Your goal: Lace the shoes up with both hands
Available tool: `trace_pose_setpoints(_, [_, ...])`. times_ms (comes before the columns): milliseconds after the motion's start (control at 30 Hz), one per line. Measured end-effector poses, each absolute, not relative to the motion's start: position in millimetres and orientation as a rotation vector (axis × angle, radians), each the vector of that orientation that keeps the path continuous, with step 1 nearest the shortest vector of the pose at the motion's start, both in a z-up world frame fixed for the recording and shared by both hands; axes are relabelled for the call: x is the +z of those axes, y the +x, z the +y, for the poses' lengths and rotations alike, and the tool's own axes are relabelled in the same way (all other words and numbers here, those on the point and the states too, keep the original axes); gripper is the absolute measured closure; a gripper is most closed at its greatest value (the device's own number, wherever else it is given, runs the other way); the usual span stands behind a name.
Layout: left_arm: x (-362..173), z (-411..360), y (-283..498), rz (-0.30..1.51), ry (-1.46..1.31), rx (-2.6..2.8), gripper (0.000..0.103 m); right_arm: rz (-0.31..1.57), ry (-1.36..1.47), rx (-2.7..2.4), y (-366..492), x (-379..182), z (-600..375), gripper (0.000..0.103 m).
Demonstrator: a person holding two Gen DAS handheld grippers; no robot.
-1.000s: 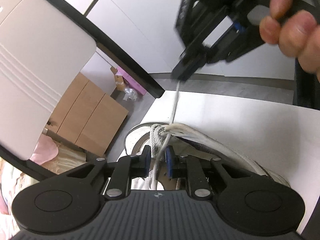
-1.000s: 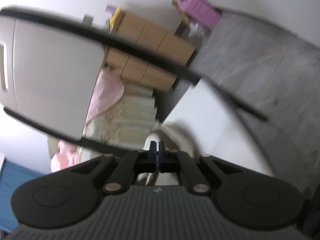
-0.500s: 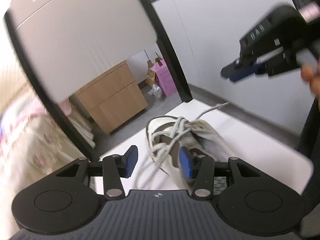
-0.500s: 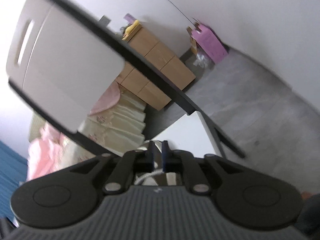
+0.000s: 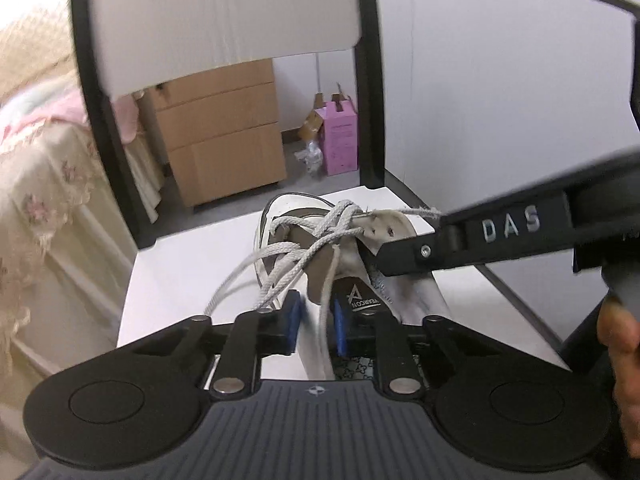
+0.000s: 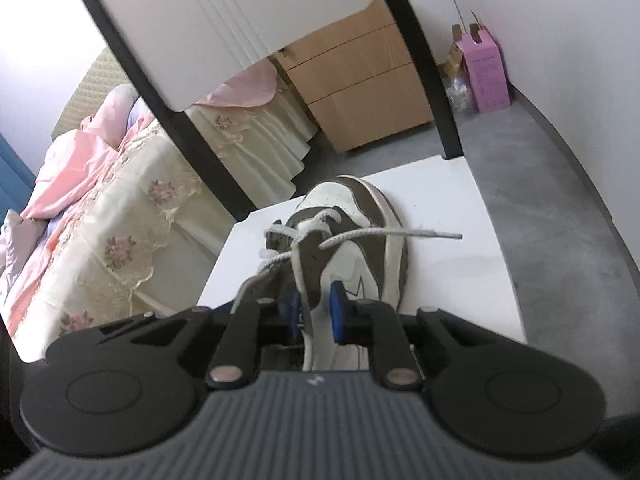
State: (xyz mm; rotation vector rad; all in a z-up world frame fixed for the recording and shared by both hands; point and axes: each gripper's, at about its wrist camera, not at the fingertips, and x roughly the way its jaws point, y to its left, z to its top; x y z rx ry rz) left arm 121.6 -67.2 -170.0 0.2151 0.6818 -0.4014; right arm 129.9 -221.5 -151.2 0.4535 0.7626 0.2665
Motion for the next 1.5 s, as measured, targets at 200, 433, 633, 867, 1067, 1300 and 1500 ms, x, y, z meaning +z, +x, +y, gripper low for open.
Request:
trace_pose_setpoints(200, [-166.5, -52.0, 108.0, 0.709, 0.184, -0.373, 0.085, 0.791, 0.448, 0.317, 122.7, -151.5, -213.9, 0.091])
trace_pose_setpoints(433, [-170.4, -42.8, 105.2, 0.683, 0.132, -0.358, 0.083, 0.833, 0.857, 0.324, 123.0, -171.3, -242.0, 0.065])
trace_pose_setpoints(633, [-175.4, -48.7, 114.3, 0.652, 0.126, -0.330, 0.083, 0.793, 1.108, 0.246, 138.6, -192.8, -257.8, 0.061])
trace_pose_setpoints(867, [-174.5, -53.7, 115.7, 0.607, 0.117, -0.277, 0.091, 0.746, 1.144, 0.148, 149.2, -199.2, -258.7, 0.099])
trace_pose_setpoints(1067, [-172.3, -51.5, 107.6, 0.571, 0.140, -0.247, 0.093, 0.686, 1.071, 0.113, 149.1, -187.9, -266.2, 0.101])
trace_pose_setpoints(1300, [-170.9, -46.0, 107.1, 0.575, 0.118, -0.257, 0.093, 0.626, 1.057, 0.005, 143.2, -182.9, -315.7, 0.100])
trace_pose_setpoints(1500, [-171.6, -46.8, 107.4, 0.581, 0.098, -0.247, 0.093, 0.582, 1.014, -0.163, 128.4, -182.6, -374.7, 0.100])
